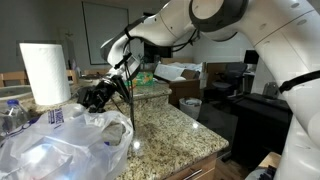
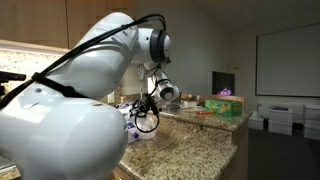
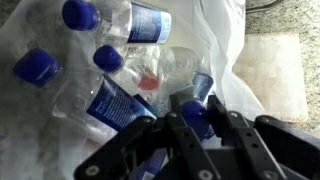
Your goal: Put the bottles in the plastic
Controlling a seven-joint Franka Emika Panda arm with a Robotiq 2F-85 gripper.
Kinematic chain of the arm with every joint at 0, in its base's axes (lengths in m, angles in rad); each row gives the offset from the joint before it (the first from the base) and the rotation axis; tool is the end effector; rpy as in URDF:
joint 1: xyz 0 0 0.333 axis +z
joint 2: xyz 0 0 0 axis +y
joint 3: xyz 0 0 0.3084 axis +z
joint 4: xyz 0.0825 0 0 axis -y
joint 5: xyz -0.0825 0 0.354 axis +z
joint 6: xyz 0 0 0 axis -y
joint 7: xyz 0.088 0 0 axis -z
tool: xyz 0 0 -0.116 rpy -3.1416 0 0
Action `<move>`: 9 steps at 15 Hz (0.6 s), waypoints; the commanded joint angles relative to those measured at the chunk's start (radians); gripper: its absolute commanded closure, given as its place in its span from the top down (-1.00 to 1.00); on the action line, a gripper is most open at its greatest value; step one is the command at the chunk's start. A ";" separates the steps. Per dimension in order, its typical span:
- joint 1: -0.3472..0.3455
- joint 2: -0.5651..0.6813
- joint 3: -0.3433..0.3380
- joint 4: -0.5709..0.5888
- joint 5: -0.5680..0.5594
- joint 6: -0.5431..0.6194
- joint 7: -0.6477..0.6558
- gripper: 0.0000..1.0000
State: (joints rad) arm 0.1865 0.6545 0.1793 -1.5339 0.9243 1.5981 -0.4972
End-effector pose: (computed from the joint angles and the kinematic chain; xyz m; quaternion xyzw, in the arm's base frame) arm 0.5603 0.2921 0.2962 -0.8134 -0.2197 0.2240 0.4899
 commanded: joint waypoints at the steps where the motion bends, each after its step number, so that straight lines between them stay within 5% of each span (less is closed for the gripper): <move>1: 0.006 0.045 0.004 0.107 -0.080 -0.014 0.049 -0.84; 3: 0.008 0.065 0.011 0.139 -0.111 -0.014 0.061 -0.84; 4: 0.006 0.070 0.016 0.151 -0.125 -0.024 0.064 -0.61; 5: 0.004 0.072 0.020 0.159 -0.136 -0.025 0.062 0.14; 9: 0.002 0.075 0.046 0.190 -0.195 -0.059 0.051 0.54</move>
State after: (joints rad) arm 0.1923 0.7184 0.2011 -1.3879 0.7776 1.5911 -0.4695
